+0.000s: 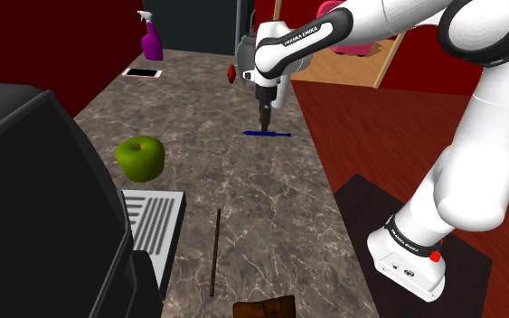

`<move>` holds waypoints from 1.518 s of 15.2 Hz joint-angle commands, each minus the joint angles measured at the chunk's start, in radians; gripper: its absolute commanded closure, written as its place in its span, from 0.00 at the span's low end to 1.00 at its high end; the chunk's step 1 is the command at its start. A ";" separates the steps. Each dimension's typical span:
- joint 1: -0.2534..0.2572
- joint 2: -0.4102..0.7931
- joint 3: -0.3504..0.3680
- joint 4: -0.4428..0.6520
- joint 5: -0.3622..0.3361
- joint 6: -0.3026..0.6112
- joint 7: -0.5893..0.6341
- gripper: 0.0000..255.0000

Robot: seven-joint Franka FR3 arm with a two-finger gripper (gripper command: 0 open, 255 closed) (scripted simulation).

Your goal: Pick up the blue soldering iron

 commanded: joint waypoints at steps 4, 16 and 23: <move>-0.001 0.041 0.004 -0.023 0.009 0.064 -0.010 0.00; -0.001 0.041 0.003 -0.023 0.009 0.064 -0.011 1.00; 0.001 -0.009 0.000 0.009 -0.003 -0.018 0.000 1.00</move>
